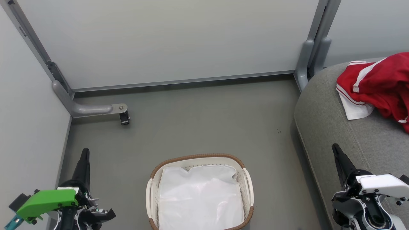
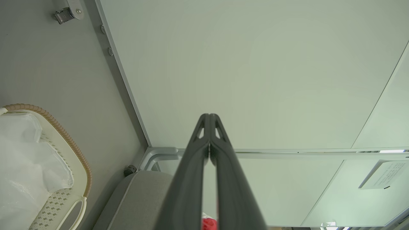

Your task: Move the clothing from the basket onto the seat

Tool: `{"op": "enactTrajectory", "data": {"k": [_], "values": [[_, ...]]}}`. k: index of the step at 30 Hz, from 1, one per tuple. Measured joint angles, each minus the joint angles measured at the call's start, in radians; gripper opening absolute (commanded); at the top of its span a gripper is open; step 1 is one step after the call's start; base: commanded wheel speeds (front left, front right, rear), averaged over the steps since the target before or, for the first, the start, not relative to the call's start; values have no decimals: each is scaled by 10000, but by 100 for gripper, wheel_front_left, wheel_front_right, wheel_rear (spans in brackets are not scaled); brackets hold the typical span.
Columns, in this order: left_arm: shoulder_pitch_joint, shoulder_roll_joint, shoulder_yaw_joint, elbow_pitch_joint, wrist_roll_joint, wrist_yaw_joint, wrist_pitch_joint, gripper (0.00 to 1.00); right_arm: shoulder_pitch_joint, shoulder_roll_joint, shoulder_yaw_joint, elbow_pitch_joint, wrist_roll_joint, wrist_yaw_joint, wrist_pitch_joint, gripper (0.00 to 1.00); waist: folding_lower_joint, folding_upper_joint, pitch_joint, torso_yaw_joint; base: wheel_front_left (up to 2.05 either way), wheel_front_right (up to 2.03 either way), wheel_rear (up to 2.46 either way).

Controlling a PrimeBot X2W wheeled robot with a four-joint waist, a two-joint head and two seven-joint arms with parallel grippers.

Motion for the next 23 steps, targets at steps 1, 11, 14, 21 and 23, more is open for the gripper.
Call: {"op": "enactTrajectory", "data": {"k": [1,11,14,21,23], "values": [[0,0,0,0,0,0,0,0,0,2,0,0,0,0,0,0,0,0,0,0,0,0,0],[0,0,0,0,0,0,0,0,0,6,-6,0,-2,-2,10,0,0,0,0,0,0,0,0],[0,0,0,0,0,0,0,0,-1,6,-8,0,-2,0,10,0,0,0,0,0,0,0,0],[0,0,0,-2,0,0,0,0,-1,8,-10,0,-13,0,10,0,0,0,0,0,0,0,0],[0,0,0,-2,0,0,0,0,-1,8,-12,0,-13,0,10,0,0,0,0,0,0,0,0]]}}
